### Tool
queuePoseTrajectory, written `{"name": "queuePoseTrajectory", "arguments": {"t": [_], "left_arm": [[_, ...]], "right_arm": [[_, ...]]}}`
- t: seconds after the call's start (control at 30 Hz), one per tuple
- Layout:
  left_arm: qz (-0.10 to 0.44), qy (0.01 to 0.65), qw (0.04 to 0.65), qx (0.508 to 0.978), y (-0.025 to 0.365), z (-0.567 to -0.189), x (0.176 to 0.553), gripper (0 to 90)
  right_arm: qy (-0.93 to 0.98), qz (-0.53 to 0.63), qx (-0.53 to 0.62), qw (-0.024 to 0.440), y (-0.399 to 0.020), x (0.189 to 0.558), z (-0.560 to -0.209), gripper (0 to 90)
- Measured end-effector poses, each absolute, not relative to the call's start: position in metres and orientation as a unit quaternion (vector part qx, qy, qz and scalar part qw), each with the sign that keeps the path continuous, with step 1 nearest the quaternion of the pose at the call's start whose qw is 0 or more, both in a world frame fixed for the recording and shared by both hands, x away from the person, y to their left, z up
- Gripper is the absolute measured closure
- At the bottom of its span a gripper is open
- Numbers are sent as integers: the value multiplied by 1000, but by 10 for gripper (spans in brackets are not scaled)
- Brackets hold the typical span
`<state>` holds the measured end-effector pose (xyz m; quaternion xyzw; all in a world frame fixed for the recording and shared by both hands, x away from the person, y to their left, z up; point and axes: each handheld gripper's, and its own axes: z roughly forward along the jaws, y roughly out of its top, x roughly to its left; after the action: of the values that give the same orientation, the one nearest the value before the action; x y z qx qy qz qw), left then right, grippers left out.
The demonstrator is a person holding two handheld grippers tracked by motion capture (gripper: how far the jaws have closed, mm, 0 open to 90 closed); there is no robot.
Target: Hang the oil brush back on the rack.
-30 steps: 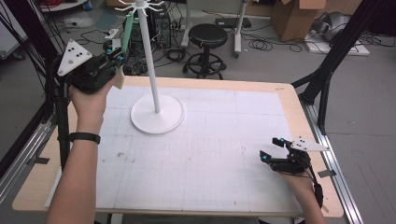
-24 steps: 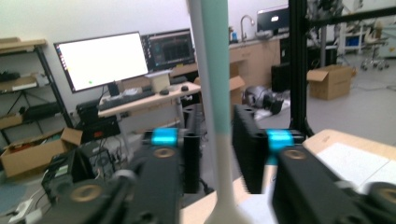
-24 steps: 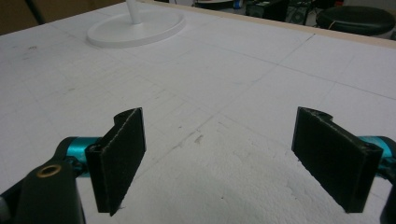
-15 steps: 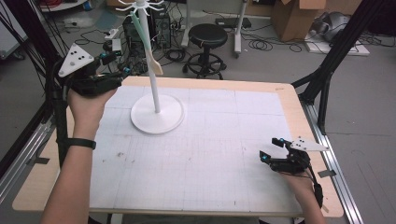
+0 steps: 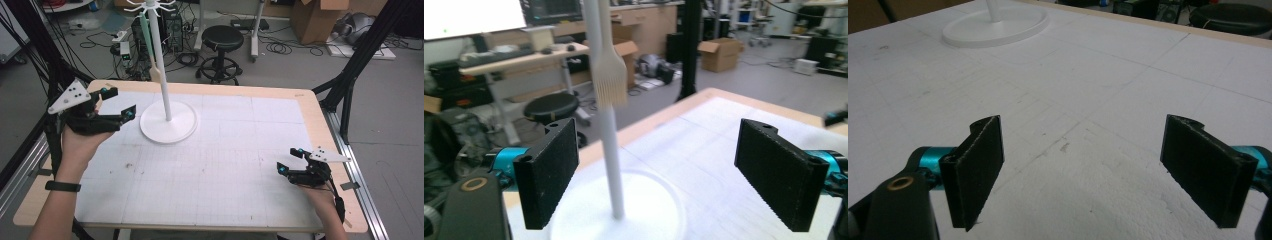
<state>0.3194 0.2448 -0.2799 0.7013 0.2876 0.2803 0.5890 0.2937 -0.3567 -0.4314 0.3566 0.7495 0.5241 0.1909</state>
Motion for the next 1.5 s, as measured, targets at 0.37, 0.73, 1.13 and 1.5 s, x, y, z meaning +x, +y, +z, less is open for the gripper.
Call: {"name": "queuePoseTrajectory", "arguments": {"t": [0.37, 0.73, 1.13, 1.5], "left_arm": [[247, 267, 596, 716, 245, -335, 301, 175], [218, 254, 590, 735, 228, -380, 288, 175], [218, 260, 580, 740, 231, -412, 284, 179], [221, 275, 583, 732, 243, -420, 288, 173]], "right_arm": [[752, 521, 357, 189, -355, 293, -432, 168], [752, 521, 357, 189, -355, 295, -433, 168], [756, 515, 357, 190, -355, 294, -434, 168], [754, 511, 367, 190, -361, 289, -437, 168]]}}
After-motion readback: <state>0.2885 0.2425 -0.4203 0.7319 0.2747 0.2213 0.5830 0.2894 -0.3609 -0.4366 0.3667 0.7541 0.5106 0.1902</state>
